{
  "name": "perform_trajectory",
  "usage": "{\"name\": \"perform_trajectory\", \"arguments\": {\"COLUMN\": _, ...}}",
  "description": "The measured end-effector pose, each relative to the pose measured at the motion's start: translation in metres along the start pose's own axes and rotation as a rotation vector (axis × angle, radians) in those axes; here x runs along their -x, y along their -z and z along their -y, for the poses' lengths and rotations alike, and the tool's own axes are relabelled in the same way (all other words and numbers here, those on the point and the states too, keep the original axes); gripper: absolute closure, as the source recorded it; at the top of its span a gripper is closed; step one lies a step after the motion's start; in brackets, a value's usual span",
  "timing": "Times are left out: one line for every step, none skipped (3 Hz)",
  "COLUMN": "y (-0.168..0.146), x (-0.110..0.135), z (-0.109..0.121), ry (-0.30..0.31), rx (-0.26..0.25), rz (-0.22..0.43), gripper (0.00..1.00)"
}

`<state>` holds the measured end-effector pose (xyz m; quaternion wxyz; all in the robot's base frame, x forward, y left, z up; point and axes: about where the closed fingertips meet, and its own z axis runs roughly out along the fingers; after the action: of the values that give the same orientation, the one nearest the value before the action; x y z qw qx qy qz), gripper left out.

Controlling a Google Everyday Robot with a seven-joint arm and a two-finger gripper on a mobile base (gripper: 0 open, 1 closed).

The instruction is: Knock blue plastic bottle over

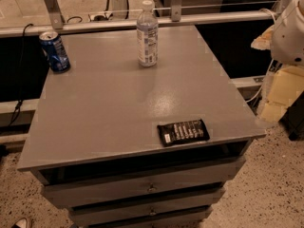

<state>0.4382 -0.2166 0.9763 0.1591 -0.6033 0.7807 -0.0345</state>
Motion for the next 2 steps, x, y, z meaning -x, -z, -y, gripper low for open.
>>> {"name": "perform_trajectory", "arguments": {"y": 0.0, "x": 0.0, "z": 0.0, "ry": 0.0, "rx": 0.0, "rz": 0.0, "gripper": 0.0}}
{"name": "perform_trajectory", "arguments": {"y": -0.015, "x": 0.014, "z": 0.024, "ry": 0.042, "rx": 0.009, "rz": 0.079, "gripper": 0.0}}
